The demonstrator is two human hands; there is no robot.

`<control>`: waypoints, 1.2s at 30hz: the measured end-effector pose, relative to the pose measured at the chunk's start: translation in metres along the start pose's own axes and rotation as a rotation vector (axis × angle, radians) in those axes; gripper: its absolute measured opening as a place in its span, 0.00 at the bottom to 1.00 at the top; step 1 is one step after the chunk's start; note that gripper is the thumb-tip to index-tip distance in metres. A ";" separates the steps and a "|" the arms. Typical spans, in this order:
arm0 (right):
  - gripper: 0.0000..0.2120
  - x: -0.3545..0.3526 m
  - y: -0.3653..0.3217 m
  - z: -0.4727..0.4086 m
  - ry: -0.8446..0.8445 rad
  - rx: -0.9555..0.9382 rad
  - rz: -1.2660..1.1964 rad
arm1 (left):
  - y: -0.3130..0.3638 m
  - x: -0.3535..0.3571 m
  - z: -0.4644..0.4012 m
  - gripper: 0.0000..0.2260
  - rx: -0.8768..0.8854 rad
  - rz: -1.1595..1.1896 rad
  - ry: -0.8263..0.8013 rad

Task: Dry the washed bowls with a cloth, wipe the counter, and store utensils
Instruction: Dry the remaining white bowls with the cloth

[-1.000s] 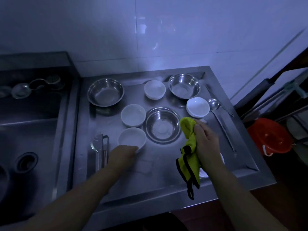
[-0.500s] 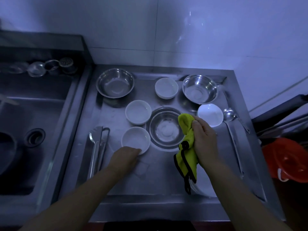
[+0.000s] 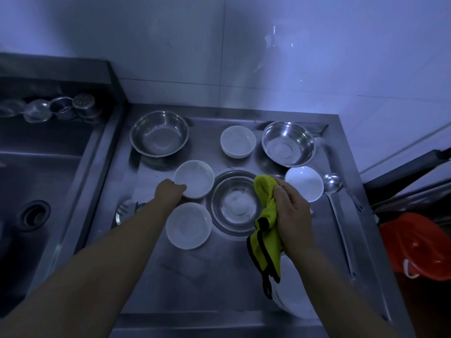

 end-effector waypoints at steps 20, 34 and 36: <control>0.20 0.071 -0.019 0.043 -0.107 -0.110 0.048 | -0.019 -0.174 0.086 0.18 0.438 -0.027 0.093; 0.05 0.154 -0.039 0.126 -0.198 -0.250 0.141 | -0.071 -0.255 0.210 0.23 0.931 -0.375 0.364; 0.06 0.164 -0.050 0.137 -0.179 -0.349 0.171 | -0.070 -0.267 0.219 0.23 0.924 -0.306 0.375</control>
Point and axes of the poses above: each hand's wrist, its own z-axis away from the middle knuckle, its own x-axis out of the palm, y = z × x, the point moved 3 cm from there along -z, towards the middle knuckle, and after that the axes turned 3 degrees about -z, right-handed, at the moved point
